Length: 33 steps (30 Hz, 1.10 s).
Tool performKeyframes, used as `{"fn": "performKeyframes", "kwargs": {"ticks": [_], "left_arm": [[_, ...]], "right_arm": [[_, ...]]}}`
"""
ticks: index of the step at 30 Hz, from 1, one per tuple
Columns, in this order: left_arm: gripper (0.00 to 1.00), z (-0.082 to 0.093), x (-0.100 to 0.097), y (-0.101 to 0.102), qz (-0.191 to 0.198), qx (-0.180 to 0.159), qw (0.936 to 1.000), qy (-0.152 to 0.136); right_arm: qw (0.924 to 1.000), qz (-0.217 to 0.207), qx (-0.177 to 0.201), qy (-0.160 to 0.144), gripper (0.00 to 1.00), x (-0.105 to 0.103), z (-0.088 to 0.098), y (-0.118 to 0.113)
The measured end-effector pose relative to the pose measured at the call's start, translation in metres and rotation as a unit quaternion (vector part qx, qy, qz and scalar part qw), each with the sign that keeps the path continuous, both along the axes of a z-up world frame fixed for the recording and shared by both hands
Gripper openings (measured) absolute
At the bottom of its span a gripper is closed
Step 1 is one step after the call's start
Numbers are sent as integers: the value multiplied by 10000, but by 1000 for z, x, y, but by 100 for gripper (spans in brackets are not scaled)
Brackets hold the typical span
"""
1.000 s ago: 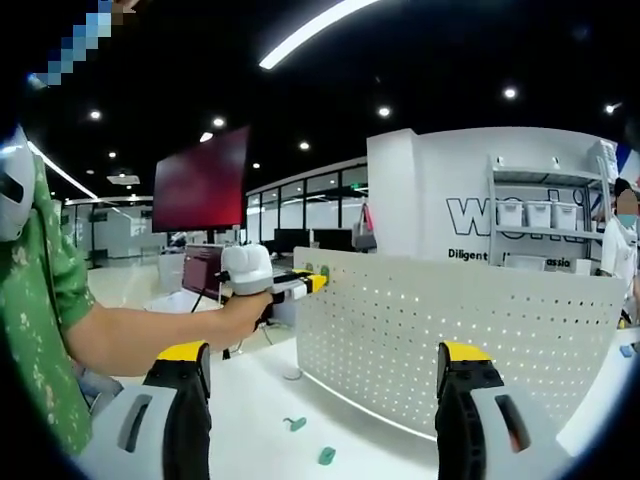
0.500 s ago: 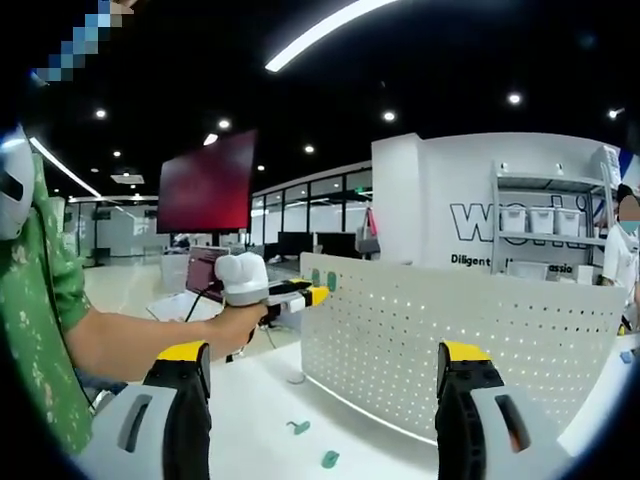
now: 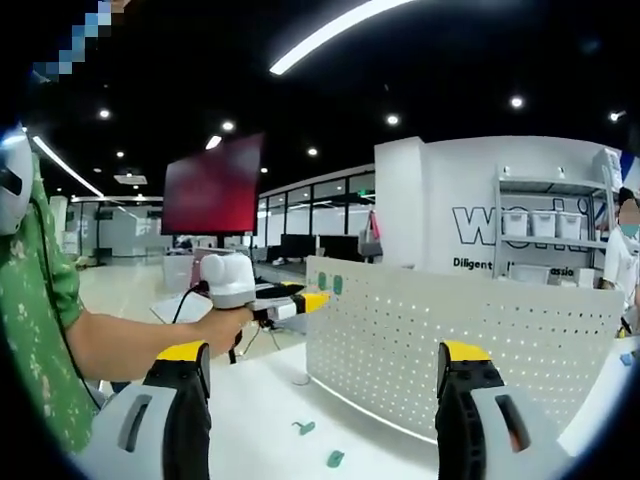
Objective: Insert the hook assembly into the mounting plate slot until the hook locks in place.
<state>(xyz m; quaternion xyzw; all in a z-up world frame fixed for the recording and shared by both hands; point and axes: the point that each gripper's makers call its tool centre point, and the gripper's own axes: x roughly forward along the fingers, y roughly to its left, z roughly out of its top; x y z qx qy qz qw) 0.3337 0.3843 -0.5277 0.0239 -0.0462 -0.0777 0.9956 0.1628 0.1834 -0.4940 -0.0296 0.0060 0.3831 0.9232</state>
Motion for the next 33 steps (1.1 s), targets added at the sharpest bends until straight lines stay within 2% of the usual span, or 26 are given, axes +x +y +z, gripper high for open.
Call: {"fn": "performKeyframes", "kwargs": {"ticks": [17,33], "left_arm": [[66,2,-54,-10,-430,-221,9987,159],[74,-4,-95,-7,-651,-289,9969,327]], "right_arm": [[9999,84,39,-48,97,-18,5,1],[9999,99,33,-83,97,-30,6,-1]]}}
